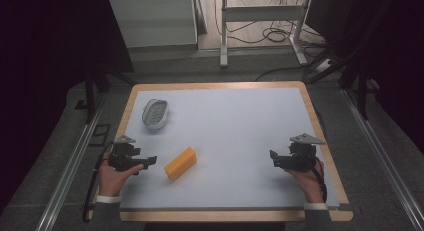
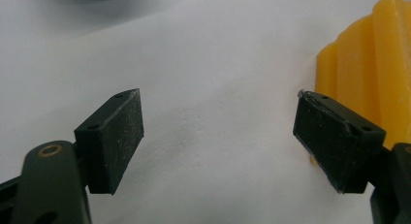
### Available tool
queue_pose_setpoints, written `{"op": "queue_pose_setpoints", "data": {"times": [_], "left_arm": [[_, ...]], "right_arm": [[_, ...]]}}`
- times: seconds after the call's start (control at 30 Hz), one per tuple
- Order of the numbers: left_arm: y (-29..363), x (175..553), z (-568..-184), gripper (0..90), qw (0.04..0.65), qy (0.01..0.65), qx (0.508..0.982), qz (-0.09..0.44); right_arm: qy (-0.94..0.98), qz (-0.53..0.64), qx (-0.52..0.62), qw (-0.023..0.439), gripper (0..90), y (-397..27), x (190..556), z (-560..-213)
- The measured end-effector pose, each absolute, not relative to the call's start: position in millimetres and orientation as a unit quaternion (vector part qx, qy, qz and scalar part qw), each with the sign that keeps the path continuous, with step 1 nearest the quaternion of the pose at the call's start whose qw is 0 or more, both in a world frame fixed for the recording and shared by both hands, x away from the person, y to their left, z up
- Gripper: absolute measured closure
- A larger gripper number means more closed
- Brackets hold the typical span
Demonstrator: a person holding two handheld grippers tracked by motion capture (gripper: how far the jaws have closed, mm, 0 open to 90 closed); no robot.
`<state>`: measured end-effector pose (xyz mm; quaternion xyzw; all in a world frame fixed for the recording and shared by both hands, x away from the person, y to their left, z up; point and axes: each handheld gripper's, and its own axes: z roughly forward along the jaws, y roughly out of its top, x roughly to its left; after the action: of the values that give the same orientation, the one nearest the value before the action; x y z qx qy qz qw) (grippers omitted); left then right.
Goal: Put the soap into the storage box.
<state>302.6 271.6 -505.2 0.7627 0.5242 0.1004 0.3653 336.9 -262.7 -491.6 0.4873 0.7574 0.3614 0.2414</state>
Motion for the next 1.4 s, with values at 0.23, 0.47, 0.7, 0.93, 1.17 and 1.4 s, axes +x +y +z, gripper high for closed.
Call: {"op": "queue_pose_setpoints", "data": {"times": [0.23, 0.47, 0.7, 0.93, 1.17, 1.4], "left_arm": [[275, 302, -501, 18.7, 0.378, 0.516, 0.762, 0.1], [273, 304, -498, 18.6, 0.382, 0.504, 0.769, 0.097], [268, 307, -496, 18.5, 0.381, 0.496, 0.775, 0.096], [273, 307, -494, 18.7, 0.379, 0.507, 0.767, 0.108], [270, 303, -490, 18.8, 0.369, 0.506, 0.772, 0.113], [271, 294, -472, 17.3, 0.359, 0.495, 0.783, 0.115]], "right_arm": [[0.762, 0.37, 0.472, 0.242, 4.2, -266, 339, -493], [0.756, 0.372, 0.483, 0.238, 5.3, -271, 337, -495], [0.751, 0.372, 0.488, 0.244, 6.0, -275, 332, -496], [0.751, 0.366, 0.493, 0.243, 6.4, -277, 332, -499], [0.754, 0.363, 0.492, 0.24, 6.5, -280, 334, -501], [0.757, 0.356, 0.49, 0.246, 6.5, -281, 330, -502]]}}
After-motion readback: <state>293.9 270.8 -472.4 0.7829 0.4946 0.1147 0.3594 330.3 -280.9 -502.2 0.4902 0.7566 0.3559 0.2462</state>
